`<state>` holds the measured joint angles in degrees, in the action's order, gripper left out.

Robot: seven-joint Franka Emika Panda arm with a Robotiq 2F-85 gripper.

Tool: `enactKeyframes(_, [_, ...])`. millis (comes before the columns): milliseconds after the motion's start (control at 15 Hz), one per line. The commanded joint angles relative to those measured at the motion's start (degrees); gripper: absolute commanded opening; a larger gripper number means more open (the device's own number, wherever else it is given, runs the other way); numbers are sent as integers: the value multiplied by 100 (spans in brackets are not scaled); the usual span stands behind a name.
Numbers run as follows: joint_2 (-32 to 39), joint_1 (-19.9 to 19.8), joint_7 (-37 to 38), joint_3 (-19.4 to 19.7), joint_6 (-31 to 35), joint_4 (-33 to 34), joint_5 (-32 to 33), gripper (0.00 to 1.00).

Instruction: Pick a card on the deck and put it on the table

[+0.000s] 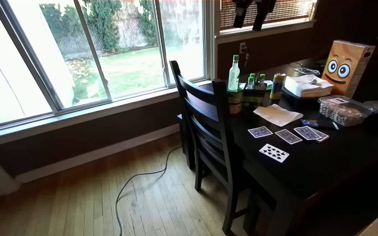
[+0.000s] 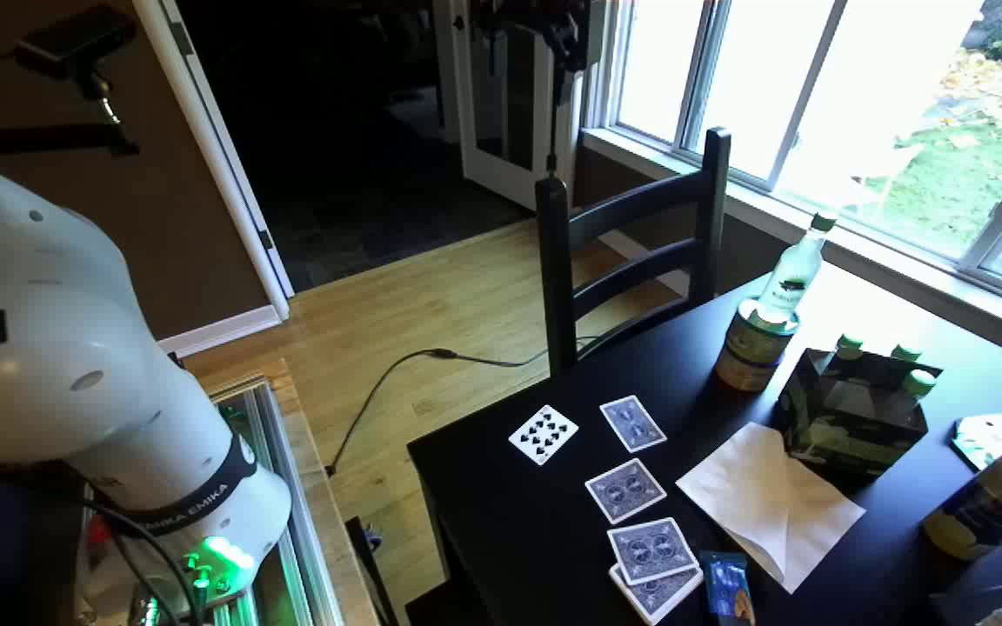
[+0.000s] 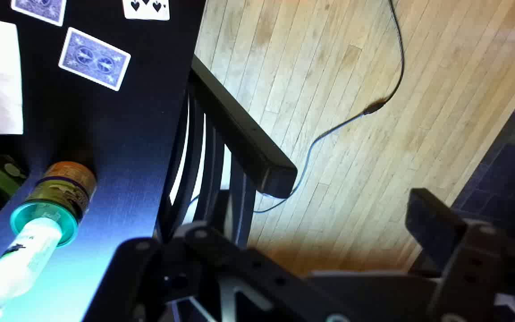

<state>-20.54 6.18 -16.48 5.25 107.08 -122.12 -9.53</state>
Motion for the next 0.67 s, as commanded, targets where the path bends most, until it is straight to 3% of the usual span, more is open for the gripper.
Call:
enactKeyframes(0, [8, -113, -28, -96, -18, 14, -36, 100])
enactKeyframes(400, [8, -113, -28, -96, -18, 14, -36, 100])
enactKeyframes(600, [1, -437, 851, -394, 899, -352, 857, 100])
